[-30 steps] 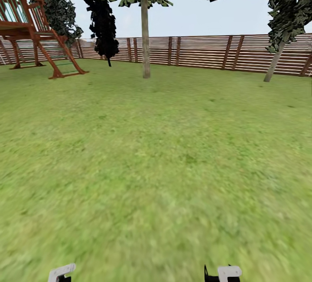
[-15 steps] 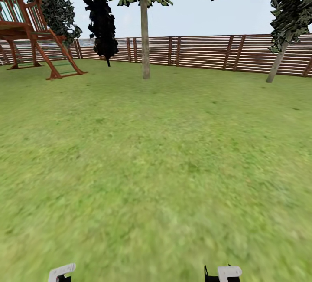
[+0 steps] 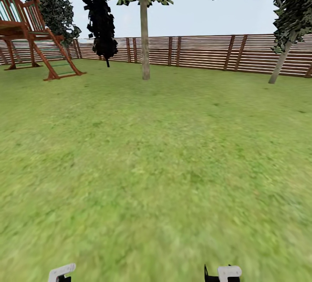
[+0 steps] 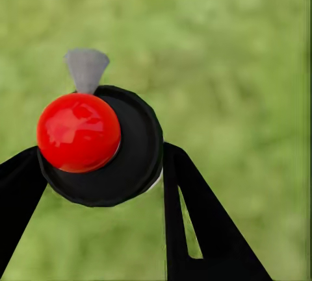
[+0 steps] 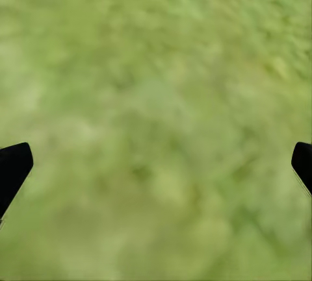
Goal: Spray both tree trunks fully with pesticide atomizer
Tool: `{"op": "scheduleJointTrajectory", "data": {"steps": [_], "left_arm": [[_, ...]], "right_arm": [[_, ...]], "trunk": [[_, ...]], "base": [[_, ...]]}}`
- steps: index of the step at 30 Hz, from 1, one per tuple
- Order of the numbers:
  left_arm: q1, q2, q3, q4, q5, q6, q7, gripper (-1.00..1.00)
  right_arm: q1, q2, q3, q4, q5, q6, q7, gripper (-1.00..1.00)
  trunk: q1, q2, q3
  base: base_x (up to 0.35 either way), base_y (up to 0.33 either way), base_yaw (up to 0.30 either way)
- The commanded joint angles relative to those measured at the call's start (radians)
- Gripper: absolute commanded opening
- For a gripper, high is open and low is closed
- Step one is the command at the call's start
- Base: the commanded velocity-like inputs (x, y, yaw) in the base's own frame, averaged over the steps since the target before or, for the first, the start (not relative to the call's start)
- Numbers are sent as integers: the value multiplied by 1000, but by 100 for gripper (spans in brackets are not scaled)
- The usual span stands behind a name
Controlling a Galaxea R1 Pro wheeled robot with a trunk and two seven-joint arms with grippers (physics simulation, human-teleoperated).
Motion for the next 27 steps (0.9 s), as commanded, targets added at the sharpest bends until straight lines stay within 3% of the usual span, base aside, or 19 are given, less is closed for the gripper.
{"op": "scheduleJointTrajectory", "data": {"steps": [1,27], "left_arm": [[0,0,4,1,5,-3,-4,-100],[-1,0,4,1,5,-3,-5,-100]], "right_arm": [[-1,0,7,1,6,0,-11,100],[-1,0,7,1,5,0,-11,100]], "trunk": [[0,0,-1],[0,0,-1]], "base": [[339,0,0],[339,0,0]]}}
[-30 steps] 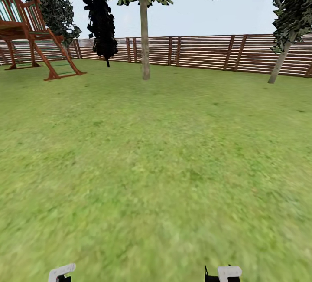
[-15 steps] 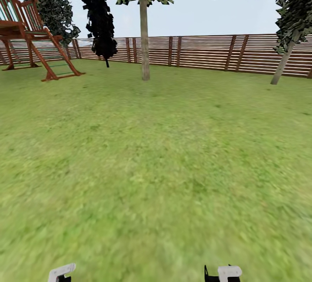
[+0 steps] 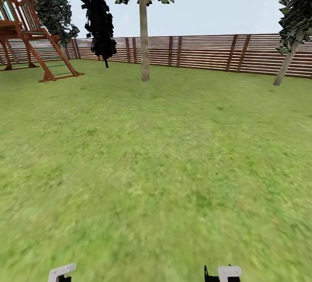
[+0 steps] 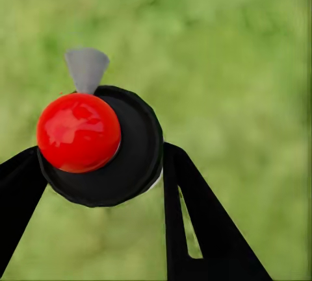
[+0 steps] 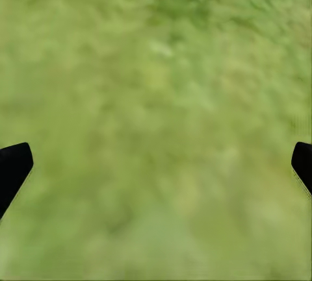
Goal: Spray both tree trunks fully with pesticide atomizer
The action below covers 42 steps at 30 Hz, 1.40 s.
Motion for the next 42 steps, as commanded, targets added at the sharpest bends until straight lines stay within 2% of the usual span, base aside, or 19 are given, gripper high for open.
{"op": "scheduleJointTrajectory", "data": {"steps": [1,28,42], "left_arm": [[0,0,4,1,5,-3,-5,-100],[-1,0,4,1,5,-3,-4,-100],[-1,-1,4,1,5,-3,-4,-100]], "right_arm": [[-1,0,7,1,6,0,-11,100],[-1,2,8,0,6,0,-11,100],[-1,0,7,2,6,0,-7,100]], "trunk": [[0,0,-1],[0,0,-1],[0,0,-1]], "base": [[339,0,0],[339,0,0],[339,0,77]]}}
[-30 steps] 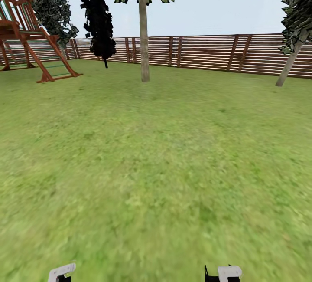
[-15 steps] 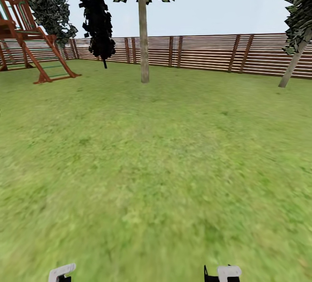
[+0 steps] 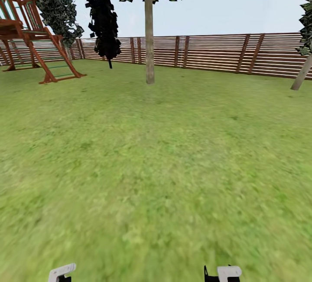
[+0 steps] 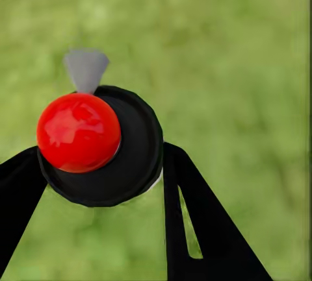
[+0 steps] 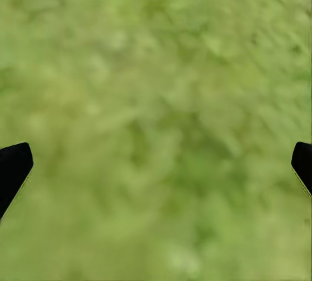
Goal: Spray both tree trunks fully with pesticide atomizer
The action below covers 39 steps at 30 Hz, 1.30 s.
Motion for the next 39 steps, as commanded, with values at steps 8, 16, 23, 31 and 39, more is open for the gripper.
{"op": "scheduleJointTrajectory", "data": {"steps": [8,16,23,31,39], "left_arm": [[-1,0,3,1,5,-3,-5,-100],[-1,0,3,1,5,-4,-4,-100],[0,1,3,1,5,-4,-5,-100],[-1,1,3,1,5,-3,-5,-100],[-1,0,3,1,5,-3,-4,-100]], "right_arm": [[-1,0,7,1,6,0,-12,100],[-1,0,7,1,6,0,-14,100],[-1,0,7,1,5,0,-14,100],[-1,0,7,1,5,0,-14,100],[-1,0,7,1,5,0,-14,100]], "trunk": [[0,0,-1],[0,0,-1],[0,0,-1],[0,0,-1],[0,0,-1]], "base": [[339,0,0],[339,0,0],[339,0,0],[339,0,0],[339,0,0]]}}
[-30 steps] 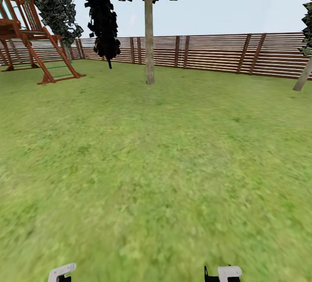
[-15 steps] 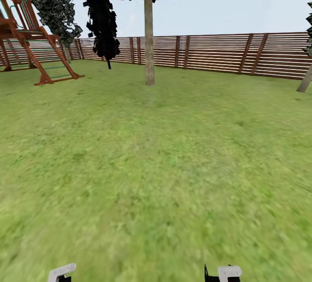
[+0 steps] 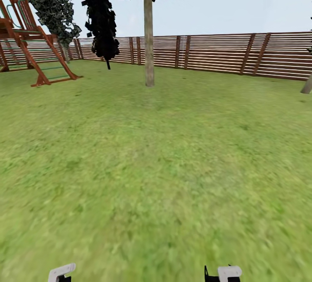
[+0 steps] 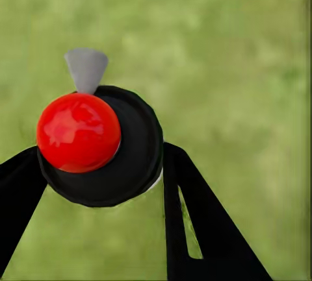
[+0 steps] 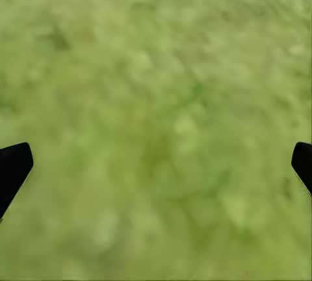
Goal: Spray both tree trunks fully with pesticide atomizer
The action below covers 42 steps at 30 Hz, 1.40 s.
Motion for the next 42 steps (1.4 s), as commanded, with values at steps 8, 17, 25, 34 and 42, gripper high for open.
{"op": "scheduleJointTrajectory", "data": {"steps": [8,17,25,34,42], "left_arm": [[0,0,4,1,5,-3,-5,-100],[0,0,4,1,5,-3,-5,-100],[0,0,4,1,5,-3,-5,-100],[0,0,4,1,5,-3,-5,-100],[0,0,4,1,5,-3,-5,-100]], "right_arm": [[-1,0,8,1,5,0,-10,100],[-1,0,7,1,6,0,-10,100],[-1,0,7,1,6,0,-10,100],[-1,0,7,1,6,0,-10,100],[-1,0,7,1,6,0,-10,100]], "trunk": [[0,0,-1],[0,0,-1],[0,0,-1],[0,0,-1],[0,0,-1]], "base": [[339,0,0],[339,0,0],[339,0,0],[339,0,0],[339,0,0]]}}
